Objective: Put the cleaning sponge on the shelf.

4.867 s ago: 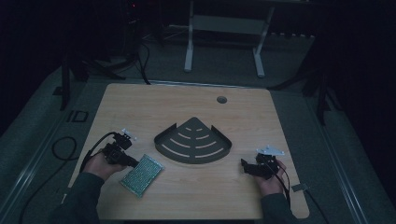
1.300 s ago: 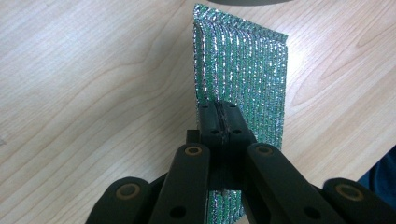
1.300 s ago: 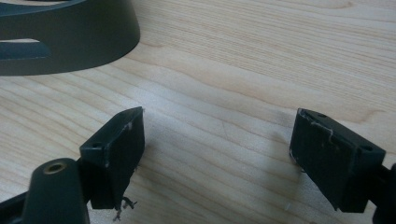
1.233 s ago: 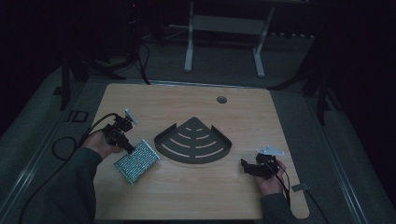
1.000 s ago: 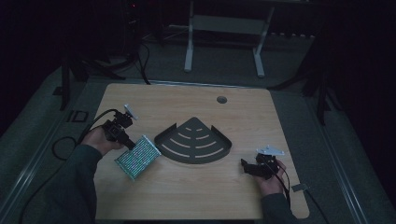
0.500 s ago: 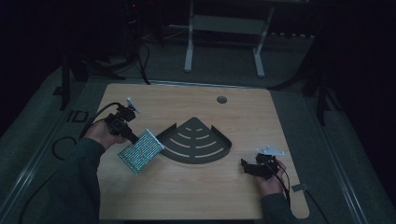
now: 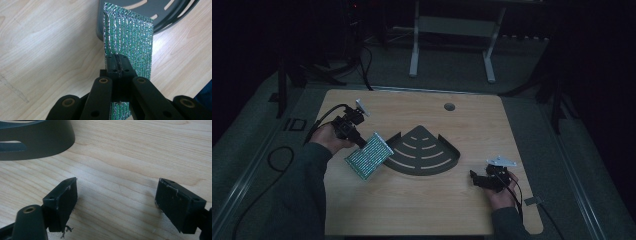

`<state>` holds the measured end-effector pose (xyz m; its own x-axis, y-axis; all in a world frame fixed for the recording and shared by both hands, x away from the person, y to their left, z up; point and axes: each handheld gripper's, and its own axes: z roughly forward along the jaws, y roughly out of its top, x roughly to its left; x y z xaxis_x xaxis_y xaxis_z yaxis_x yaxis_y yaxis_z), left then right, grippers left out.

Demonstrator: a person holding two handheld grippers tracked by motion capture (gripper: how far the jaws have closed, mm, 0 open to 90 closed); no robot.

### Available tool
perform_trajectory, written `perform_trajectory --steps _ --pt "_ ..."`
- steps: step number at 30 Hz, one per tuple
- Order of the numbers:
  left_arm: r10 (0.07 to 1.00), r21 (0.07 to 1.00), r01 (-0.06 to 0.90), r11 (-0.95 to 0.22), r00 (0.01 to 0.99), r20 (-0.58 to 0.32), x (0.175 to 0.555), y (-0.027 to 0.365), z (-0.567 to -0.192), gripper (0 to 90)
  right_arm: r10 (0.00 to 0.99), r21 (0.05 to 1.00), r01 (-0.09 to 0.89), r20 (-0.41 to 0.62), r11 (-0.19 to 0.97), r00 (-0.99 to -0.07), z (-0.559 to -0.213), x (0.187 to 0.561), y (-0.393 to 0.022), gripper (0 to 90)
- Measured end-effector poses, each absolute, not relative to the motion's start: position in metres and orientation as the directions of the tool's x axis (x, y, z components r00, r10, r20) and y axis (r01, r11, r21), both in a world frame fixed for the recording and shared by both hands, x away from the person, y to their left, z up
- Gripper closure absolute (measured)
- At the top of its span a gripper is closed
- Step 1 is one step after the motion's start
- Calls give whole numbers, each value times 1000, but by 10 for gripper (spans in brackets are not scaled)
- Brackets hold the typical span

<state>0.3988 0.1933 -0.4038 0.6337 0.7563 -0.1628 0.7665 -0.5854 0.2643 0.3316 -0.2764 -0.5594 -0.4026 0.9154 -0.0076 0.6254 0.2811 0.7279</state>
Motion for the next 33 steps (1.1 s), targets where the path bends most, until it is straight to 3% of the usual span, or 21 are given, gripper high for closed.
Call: perform_trajectory --steps 33 --pt "717 293 723 -625 681 -149 431 154 -387 900 916 728 626 -5 278 -401 -559 332 -276 174"
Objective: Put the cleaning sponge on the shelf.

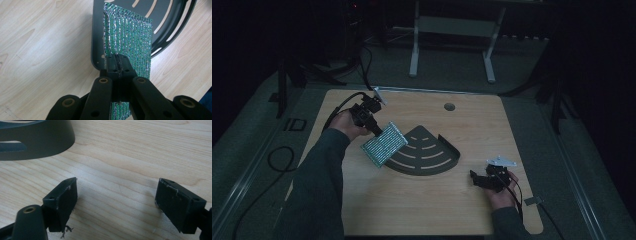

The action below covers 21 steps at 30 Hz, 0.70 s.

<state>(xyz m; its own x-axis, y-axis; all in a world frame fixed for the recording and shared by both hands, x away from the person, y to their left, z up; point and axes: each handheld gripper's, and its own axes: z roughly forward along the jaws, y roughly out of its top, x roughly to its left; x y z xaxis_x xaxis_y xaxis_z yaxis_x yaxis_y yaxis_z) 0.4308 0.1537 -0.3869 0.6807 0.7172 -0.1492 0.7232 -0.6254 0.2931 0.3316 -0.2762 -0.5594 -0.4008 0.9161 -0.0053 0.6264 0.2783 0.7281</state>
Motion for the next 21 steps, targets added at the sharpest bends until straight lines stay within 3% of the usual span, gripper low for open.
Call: perform_trajectory --steps 21 --pt "704 296 701 -648 700 -116 451 131 -391 900 916 728 627 -5 278 -401 -559 332 -276 174"
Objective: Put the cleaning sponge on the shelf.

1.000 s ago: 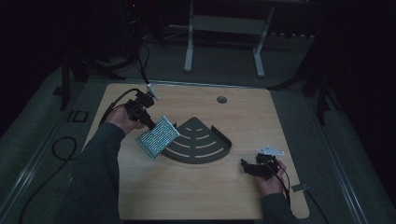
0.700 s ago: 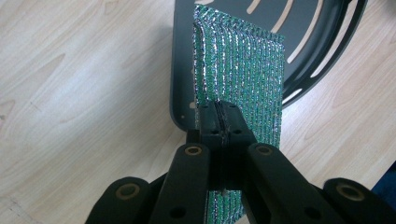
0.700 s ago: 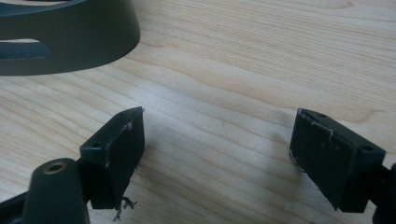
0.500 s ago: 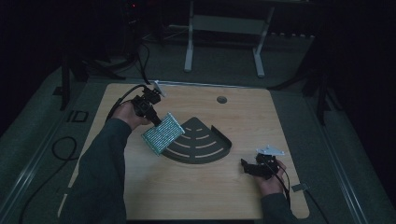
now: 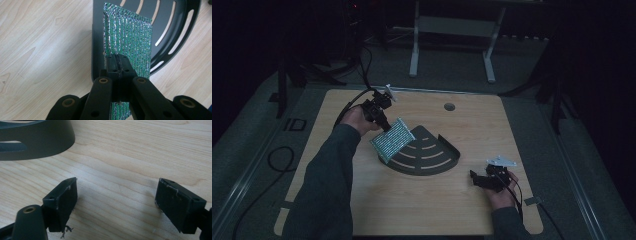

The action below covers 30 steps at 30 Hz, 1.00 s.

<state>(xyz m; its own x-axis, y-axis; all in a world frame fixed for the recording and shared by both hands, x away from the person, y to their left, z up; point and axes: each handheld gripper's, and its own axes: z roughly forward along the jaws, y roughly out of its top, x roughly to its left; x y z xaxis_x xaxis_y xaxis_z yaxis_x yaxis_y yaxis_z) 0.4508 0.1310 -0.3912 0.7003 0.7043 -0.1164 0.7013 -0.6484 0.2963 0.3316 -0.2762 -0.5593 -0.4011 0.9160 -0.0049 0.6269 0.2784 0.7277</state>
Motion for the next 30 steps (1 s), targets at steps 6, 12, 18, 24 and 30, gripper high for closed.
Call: perform_trajectory --steps 6,12,18,24,30 --pt "715 293 711 -640 690 -112 456 130 -394 900 915 728 626 -6 280 -403 -559 332 -276 173" --pt "715 287 710 -643 690 -108 461 127 -399 900 915 728 626 -6 280 -402 -559 332 -276 173" --pt "719 292 713 -638 687 -105 465 123 -402 900 915 728 626 -6 280 -403 -559 332 -276 173" --pt "721 279 716 -640 685 -106 469 117 -408 900 915 728 626 -6 280 -403 -559 332 -276 173" --pt "718 274 714 -645 688 -104 473 111 -413 900 915 728 626 -5 280 -403 -559 332 -276 172"
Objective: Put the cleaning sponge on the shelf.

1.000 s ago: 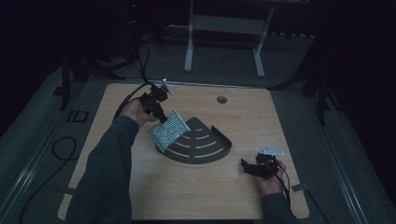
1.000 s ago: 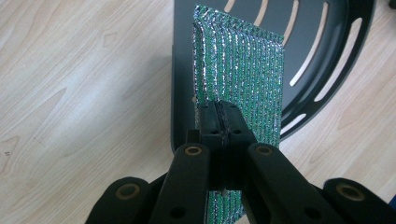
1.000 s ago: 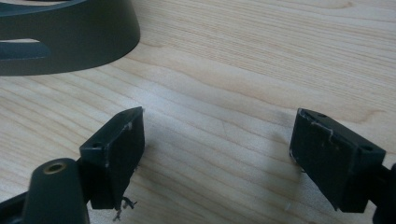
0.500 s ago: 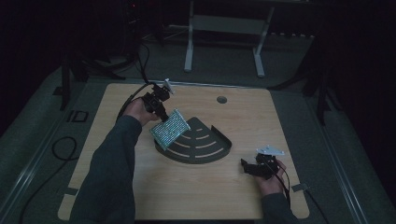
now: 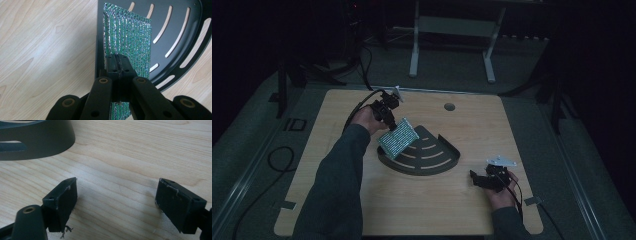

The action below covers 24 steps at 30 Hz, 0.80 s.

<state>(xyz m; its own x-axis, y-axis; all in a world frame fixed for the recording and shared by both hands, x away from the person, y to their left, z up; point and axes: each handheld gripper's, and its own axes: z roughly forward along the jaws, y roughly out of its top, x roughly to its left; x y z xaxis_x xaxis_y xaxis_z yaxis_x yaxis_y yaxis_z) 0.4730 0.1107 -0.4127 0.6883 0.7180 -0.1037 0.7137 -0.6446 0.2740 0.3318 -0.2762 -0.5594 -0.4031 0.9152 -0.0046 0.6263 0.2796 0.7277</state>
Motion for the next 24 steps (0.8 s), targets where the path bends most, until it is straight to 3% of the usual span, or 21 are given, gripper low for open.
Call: perform_trajectory --steps 24 --pt "721 249 716 -652 687 -90 480 100 -428 899 914 726 626 -5 282 -406 -559 332 -276 171"
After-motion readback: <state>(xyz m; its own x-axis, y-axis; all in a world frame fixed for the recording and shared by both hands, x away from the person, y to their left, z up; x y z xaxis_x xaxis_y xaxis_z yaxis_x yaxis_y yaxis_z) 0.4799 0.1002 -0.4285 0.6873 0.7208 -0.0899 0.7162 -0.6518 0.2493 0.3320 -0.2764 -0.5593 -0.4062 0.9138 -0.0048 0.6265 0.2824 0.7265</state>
